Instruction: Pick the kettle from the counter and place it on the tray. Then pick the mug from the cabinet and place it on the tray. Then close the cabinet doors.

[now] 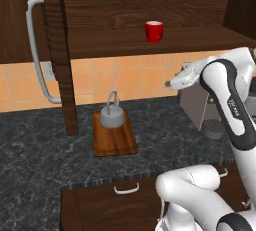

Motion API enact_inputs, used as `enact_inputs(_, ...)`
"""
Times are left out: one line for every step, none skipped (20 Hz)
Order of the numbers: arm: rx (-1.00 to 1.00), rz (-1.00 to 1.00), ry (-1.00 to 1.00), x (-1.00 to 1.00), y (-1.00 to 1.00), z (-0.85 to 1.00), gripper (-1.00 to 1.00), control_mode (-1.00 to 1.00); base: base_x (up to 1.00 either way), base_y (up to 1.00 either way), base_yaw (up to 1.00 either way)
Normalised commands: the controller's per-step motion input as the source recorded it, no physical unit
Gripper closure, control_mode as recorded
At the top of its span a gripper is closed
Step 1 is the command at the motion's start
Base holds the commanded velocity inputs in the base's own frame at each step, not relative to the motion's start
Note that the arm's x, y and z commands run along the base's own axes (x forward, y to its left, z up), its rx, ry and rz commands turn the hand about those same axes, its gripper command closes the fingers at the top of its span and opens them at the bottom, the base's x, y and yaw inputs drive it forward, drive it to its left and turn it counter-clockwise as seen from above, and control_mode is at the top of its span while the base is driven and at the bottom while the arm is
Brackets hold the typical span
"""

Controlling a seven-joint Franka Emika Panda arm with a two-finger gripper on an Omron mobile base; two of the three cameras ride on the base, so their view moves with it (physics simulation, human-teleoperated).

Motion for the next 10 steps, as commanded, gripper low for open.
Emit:
enact_inputs(0.01,0.11,-0.28,0.00,-0.29,0.54,-1.00,-1.00,0.00,0.00,0.00)
enact_inputs(0.03,0.02,-0.19,0.00,-0.19,0.55,-1.00,-1.00,0.00,0.00,0.00)
enact_inputs(0.05,0.00,-0.12,0.00,-0.16,0.57,-1.00,-1.00,0.00,0.00,0.00)
enact_inputs(0.06,0.00,-0.08,0.08,-0.08,0.54,-1.00,-1.00,0.00,0.00,0.00)
enact_inputs(0.10,0.00,0.00,0.22,0.00,0.56,-1.00,-1.00,0.00,0.00,0.00)
enact_inputs(0.09,-0.04,0.00,0.31,0.00,0.59,-1.00,-1.00,0.00,0.00,0.00)
enact_inputs(0.09,-0.08,0.00,0.37,-0.06,0.61,-1.00,-1.00,0.00,0.00,0.00)
enact_inputs(0.06,-0.15,0.00,0.30,-0.09,0.56,-1.00,-1.00,0.00,0.00,0.00)
enact_inputs(0.04,-0.17,0.02,0.32,-0.12,0.53,-1.00,-1.00,0.00,0.00,0.00)
enact_inputs(0.01,-0.19,0.00,0.29,-0.10,0.49,-1.00,-1.00,0.00,0.00,0.00)
